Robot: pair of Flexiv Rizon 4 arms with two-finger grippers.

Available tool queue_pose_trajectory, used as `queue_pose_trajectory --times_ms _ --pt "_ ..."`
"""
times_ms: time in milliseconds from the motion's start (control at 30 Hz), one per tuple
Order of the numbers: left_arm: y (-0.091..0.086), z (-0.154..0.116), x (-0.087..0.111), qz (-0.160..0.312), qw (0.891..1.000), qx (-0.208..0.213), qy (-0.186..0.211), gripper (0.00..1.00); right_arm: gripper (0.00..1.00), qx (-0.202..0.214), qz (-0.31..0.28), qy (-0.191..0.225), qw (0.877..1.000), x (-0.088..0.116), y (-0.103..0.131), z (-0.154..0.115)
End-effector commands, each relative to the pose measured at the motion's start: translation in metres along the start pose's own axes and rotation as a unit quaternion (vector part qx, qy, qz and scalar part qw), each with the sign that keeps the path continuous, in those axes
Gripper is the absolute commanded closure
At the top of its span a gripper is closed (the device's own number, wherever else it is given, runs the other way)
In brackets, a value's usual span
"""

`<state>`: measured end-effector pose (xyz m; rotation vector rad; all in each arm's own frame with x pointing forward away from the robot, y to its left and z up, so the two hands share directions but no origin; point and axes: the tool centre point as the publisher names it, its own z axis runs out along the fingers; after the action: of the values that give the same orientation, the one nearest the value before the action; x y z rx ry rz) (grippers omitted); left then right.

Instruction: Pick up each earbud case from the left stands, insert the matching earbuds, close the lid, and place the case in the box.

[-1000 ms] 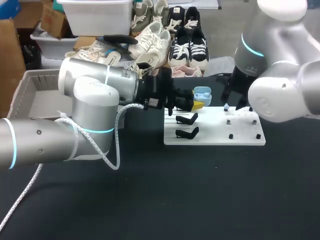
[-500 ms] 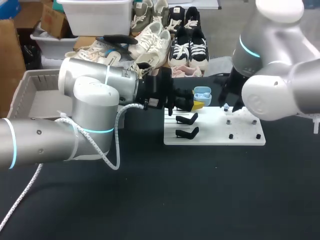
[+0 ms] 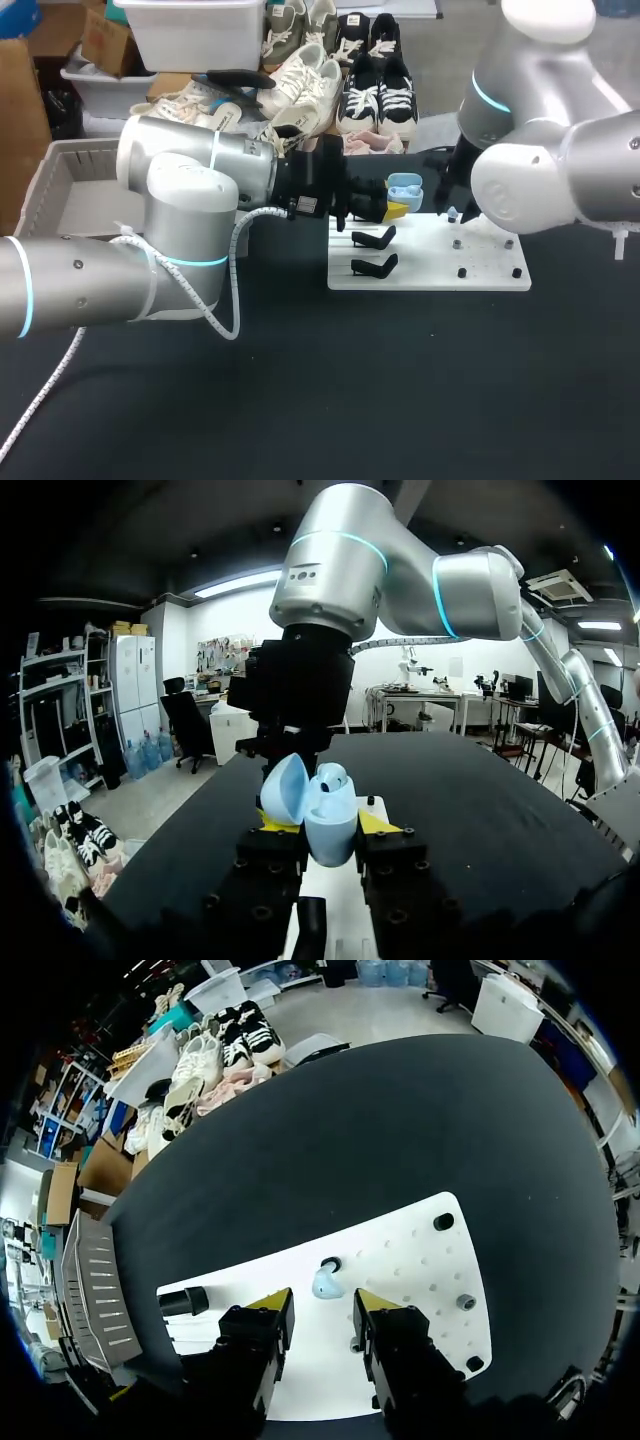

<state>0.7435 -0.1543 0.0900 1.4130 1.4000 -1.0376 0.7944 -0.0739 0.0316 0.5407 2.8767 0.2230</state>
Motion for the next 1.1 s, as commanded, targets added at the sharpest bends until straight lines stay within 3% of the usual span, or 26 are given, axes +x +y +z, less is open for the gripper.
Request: queue_pose_trajectory --times_ms 33,733,1100 --pt "-0.0007 0.0002 0.0003 0.000 1.000 -0.002 -0.001 1.00 0.64 0.001 0.000 0.003 1.000 -0.0030 0.0008 0.0021" --pt "-0.0007 0.0002 0.0003 0.000 1.000 -0.002 -0.001 1.00 0.69 -0.001 0.005 0.009 1.000 -0.0064 -0.0009 0.0080" --pt "-0.0007 0.0002 0.0003 0.000 1.000 -0.002 -0.001 1.00 0.76 -0.001 0.006 0.013 1.000 -0.0056 -0.0006 0.0107"
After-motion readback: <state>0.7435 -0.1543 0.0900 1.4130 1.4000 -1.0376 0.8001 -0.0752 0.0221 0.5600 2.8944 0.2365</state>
